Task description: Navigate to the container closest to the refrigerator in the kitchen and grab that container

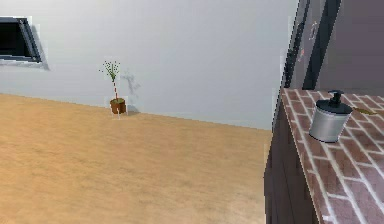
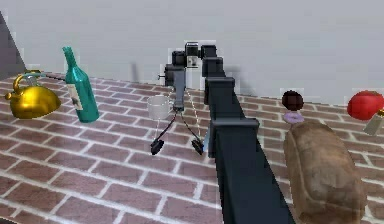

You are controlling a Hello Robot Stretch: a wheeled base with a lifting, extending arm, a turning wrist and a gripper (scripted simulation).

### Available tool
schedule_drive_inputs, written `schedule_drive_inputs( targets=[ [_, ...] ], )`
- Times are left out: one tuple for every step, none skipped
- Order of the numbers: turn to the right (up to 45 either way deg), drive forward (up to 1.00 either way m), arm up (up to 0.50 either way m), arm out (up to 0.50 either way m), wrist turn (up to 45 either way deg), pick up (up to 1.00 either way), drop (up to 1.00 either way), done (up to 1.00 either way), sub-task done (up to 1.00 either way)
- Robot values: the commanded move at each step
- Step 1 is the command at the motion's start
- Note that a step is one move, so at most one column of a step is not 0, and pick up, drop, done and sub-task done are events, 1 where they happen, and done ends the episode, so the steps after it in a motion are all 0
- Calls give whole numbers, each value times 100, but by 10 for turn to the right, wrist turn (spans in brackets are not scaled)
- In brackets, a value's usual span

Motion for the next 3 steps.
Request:
schedule_drive_inputs(
  targets=[
    [0,0,0,0,450,0,0,0,0],
    [0,0,0,0,450,0,0,0,0],
    [0,0,0,0,450,0,0,0,0]
  ],
)
